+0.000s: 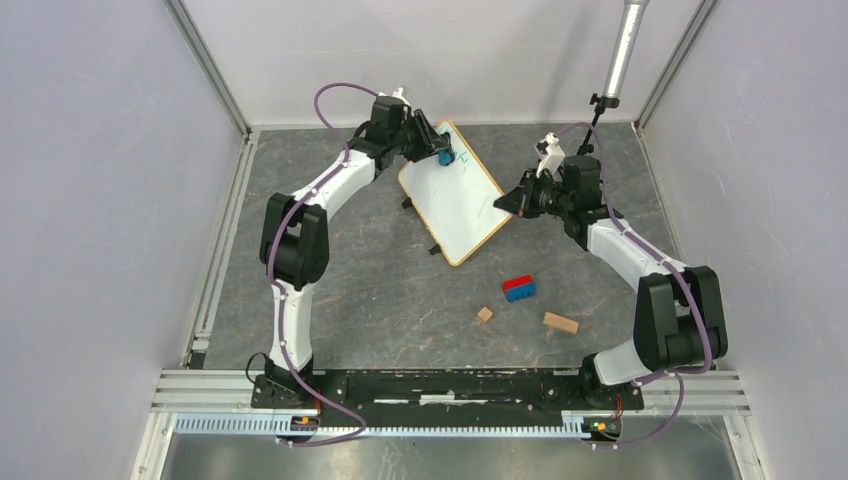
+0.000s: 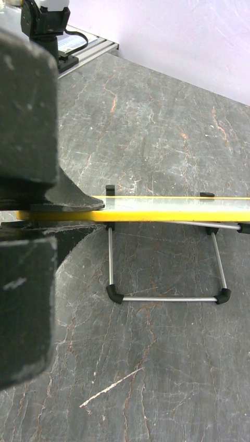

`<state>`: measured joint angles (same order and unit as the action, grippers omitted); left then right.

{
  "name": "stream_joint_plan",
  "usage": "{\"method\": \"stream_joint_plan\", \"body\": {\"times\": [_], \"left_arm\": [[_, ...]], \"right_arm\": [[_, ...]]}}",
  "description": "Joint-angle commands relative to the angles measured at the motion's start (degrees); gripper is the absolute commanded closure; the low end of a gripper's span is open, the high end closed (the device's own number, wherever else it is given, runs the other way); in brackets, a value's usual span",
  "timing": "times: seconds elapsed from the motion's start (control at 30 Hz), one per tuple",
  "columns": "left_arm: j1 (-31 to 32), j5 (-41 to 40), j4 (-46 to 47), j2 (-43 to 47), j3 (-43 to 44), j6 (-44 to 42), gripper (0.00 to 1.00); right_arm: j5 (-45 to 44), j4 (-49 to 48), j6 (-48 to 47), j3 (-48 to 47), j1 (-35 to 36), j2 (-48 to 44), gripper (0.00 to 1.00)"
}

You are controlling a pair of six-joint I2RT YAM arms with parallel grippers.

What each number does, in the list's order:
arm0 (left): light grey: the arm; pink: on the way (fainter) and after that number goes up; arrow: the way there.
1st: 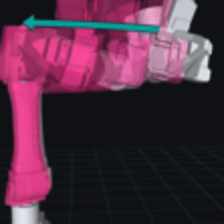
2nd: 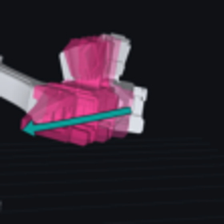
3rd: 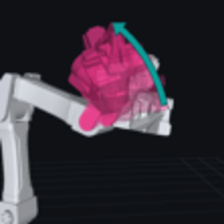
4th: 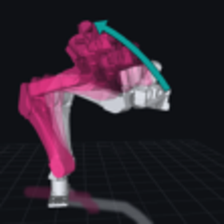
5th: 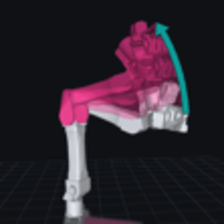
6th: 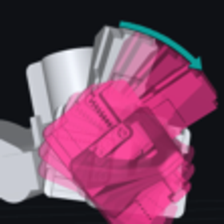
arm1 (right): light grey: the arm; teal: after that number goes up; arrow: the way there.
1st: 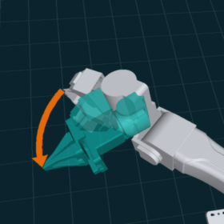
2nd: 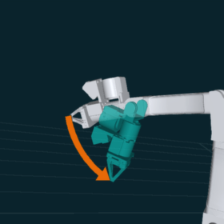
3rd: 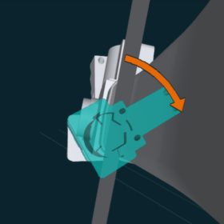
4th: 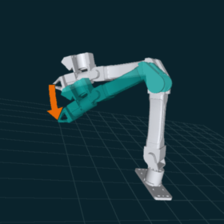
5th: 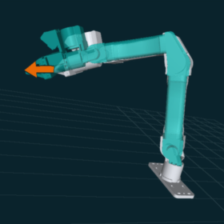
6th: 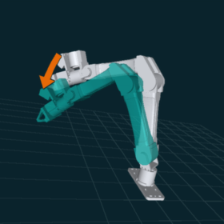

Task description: Erase the whiteboard

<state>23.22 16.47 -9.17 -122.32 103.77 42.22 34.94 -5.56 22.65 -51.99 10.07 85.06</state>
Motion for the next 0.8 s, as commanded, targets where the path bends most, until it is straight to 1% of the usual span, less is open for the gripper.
{"method": "stream_joint_plan", "body": {"times": [0.0,0.1,0.2,0.3,0.4,0.47,0.53,0.67,0.77], "left_arm": [[0.24,0.29,0.40,-0.44,2.78,2.84,0.64],[1.39,1.35,1.34,-0.30,3.66,2.94,0.69],[3.57,1.21,1.35,0.75,3.72,1.93,0.70],[5.98,0.29,2.45,2.52,0.33,2.23,0.71],[7.04,0.91,5.23,3.66,-4.84,5.32,0.76],[7.02,0.53,8.04,4.55,-8.56,6.87,0.77],[6.69,-0.95,8.33,4.73,-9.63,5.99,0.77],[3.23,-2.98,7.17,2.91,-7.68,4.23,0.78],[1.02,-5.65,4.45,0.53,-3.43,0.95,0.80]], "right_arm": [[-0.11,-1.06,-4.02,-1.35,1.38,0.42,1.00],[-0.73,-0.33,-4.78,-1.63,2.01,0.41,1.00],[-1.01,-0.24,-4.88,-1.70,2.15,0.21,1.00],[-1.34,-0.24,-4.75,-1.80,2.14,0.01,1.00],[-1.55,-0.39,-4.75,-1.63,2.15,-0.10,1.00],[-1.59,-0.58,-4.65,-1.37,2.23,-0.14,1.00],[-1.63,-0.55,-4.69,-1.25,2.32,-0.07,1.00],[-2.01,-0.26,-5.00,-1.19,2.58,-0.44,1.00],[-3.03,-0.43,-5.77,-0.82,3.01,-1.07,1.00]]}}
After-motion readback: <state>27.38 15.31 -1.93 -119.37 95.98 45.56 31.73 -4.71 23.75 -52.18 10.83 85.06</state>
